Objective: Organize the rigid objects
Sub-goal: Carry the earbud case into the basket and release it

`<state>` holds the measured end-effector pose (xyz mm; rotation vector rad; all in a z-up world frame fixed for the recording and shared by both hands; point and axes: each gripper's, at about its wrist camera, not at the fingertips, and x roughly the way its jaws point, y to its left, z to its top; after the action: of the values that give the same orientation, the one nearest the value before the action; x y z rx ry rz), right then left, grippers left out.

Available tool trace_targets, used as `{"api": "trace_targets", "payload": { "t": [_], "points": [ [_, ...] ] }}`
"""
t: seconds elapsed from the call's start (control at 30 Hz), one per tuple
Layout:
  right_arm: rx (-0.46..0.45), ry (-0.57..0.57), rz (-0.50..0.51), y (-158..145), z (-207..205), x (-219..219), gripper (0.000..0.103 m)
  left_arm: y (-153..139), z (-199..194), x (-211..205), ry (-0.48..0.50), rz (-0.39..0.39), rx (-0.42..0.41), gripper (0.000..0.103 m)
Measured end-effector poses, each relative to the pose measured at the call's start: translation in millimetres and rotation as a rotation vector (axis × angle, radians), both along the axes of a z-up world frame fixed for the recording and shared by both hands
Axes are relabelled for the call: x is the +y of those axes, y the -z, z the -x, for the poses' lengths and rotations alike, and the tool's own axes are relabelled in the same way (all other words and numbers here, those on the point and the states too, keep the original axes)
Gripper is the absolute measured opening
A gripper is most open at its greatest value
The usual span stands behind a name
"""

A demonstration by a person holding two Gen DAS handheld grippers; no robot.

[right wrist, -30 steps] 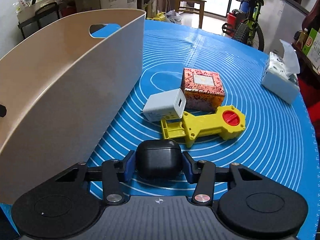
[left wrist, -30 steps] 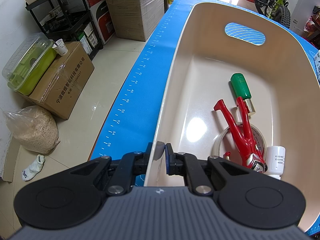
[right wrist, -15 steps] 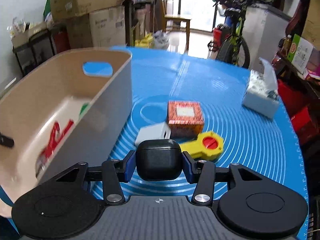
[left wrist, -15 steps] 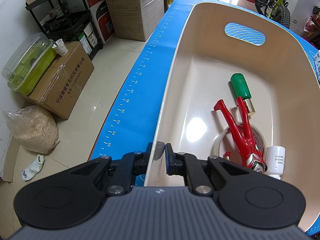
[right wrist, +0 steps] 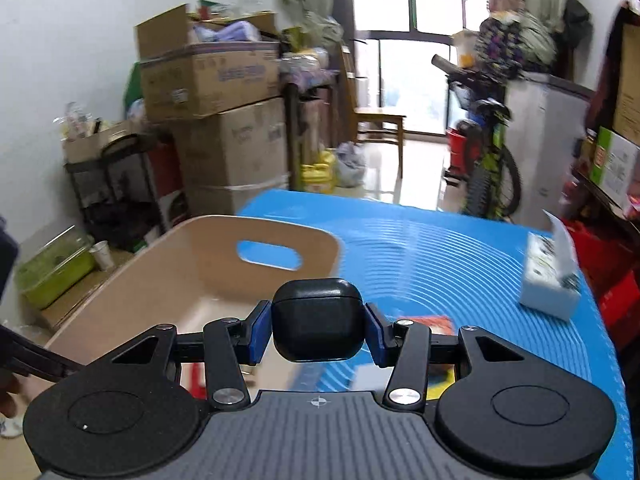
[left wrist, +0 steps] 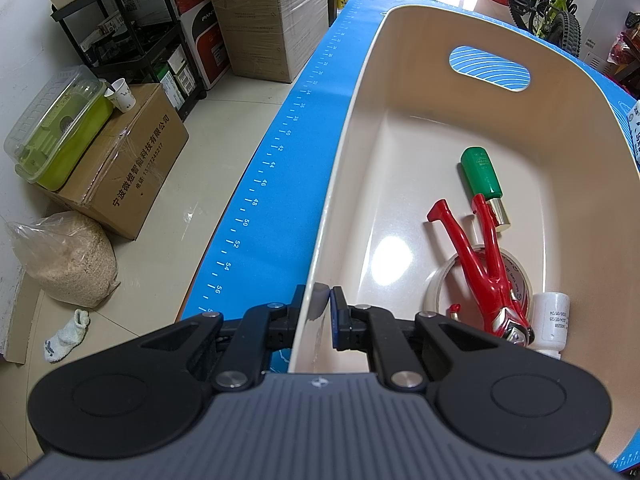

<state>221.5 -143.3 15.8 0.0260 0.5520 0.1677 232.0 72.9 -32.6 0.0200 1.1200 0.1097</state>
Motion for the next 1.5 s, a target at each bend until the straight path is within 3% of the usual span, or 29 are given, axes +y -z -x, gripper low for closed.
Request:
{"api": "trace_targets", "payload": {
  "t": [0.23, 0.43, 0.97, 1.27, 1.37, 1.4, 1.5],
  "points": [
    [0.03, -0.105, 0.05, 6.7, -11.9, 46.1, 0.054, 0.0, -0.1, -0.4, 0.0, 0.001, 0.0, 0.013],
    [0.116, -0.171, 0.116, 27.7, -17.2, 73.4, 0.054, 0.1, 0.1, 0.0, -0.001, 0.001, 0.0, 0.013],
    [0.294, -0.304, 0.24, 49.2, -20.6, 98.0, 0.054, 0.4, -1.0, -0.5, 0.0, -0.005, 0.001, 0.013],
    [0.289, -0.295, 0.206, 45.2, -19.9, 93.8, 0.061, -0.3, -0.3, -1.8, 0.002, -0.004, 0.001, 0.013],
    [0.253, -0.293, 0.173, 37.6, -17.0, 86.7, 0.065, 0.0, -0.1, -1.7, 0.001, -0.001, 0.001, 0.013],
    [0.235, -0.281, 0.162, 32.6, -16.2, 83.1, 0.072, 0.4, -0.1, -1.3, 0.0, -0.002, 0.001, 0.013],
    [0.164, -0.205, 0.118, 12.8, -12.8, 65.2, 0.076, 1.0, -0.2, -1.0, 0.001, -0.002, 0.001, 0.014]
  ]
}}
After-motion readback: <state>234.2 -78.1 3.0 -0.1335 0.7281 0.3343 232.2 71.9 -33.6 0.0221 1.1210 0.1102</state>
